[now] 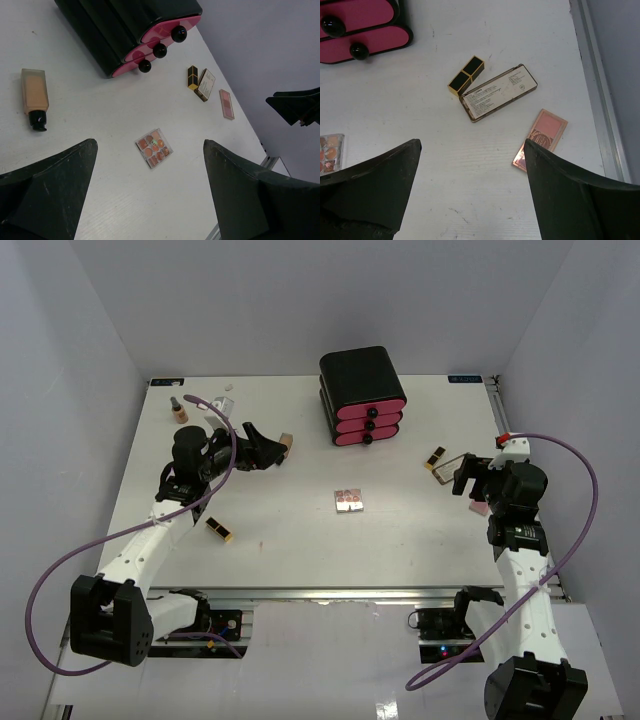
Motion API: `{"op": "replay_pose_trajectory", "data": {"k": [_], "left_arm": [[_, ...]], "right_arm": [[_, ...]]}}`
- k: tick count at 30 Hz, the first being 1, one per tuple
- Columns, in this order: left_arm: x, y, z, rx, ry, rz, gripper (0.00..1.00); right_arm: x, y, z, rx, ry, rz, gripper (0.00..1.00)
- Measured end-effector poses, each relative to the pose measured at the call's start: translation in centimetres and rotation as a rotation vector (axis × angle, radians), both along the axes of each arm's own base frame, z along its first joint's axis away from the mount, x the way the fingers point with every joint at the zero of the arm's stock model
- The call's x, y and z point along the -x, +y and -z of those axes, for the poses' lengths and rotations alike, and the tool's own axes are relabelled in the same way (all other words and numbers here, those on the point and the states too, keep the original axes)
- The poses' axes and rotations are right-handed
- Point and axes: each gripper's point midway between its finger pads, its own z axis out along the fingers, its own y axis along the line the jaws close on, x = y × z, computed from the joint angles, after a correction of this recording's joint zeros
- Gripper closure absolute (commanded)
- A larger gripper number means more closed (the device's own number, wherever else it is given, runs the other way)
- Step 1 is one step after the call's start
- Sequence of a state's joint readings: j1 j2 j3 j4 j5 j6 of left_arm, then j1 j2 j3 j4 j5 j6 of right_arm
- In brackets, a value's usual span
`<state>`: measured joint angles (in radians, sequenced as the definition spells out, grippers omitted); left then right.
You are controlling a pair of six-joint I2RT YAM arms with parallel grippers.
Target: Organize the makeup
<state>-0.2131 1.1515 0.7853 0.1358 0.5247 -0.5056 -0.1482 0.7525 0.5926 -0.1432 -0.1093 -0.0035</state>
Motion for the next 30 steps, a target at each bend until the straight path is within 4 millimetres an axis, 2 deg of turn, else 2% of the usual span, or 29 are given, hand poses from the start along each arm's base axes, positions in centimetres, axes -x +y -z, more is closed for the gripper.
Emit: {"op": "replay_pose_trajectory", "data": {"k": [5, 8, 15, 18, 22, 25, 28, 30], "left_arm": [[0.0, 0.0, 0.0, 0.0, 0.0, 0.0, 0.02], [0.0, 0.0, 0.0, -0.001, 0.001, 0.0, 0.02], [-0.1, 0.1, 0.1, -0.008, -0.002, -0.007, 0.02], [-0.3, 0.2, 0.4, -0.017, 0.001, -0.012, 0.02], [-0.4, 0.5, 0.7, -0.034, 0.004, -0.025, 0.02], [-0.6, 0.7, 0.8, -0.047, -0.001, -0.038, 0.02], [-0.8, 1.0, 0.9, -0.063, -0.005, -0.054, 0.02], [-0.9, 1.1, 0.9, -0.071, -0.008, -0.061, 0.02]], "right_arm": [[0.0, 0.7, 0.2, -0.008, 0.005, -0.045, 0.1], [-0.1, 2.2, 0.5, 0.003, 0.011, -0.153, 0.1], [1.0, 8.3, 2.5, 0.019, 0.065, -0.613, 0.1], [0.9, 10.9, 2.1, -0.003, 0.083, -0.761, 0.1], [-0.8, 14.5, 0.0, -0.034, 0.073, -0.869, 0.1], [-3.0, 17.3, -1.2, -0.088, 0.079, -0.905, 0.07], [-5.6, 18.9, -1.4, -0.199, 0.144, -0.853, 0.04], [-8.2, 19.6, -1.2, -0.293, 0.19, -0.776, 0.1]]}}
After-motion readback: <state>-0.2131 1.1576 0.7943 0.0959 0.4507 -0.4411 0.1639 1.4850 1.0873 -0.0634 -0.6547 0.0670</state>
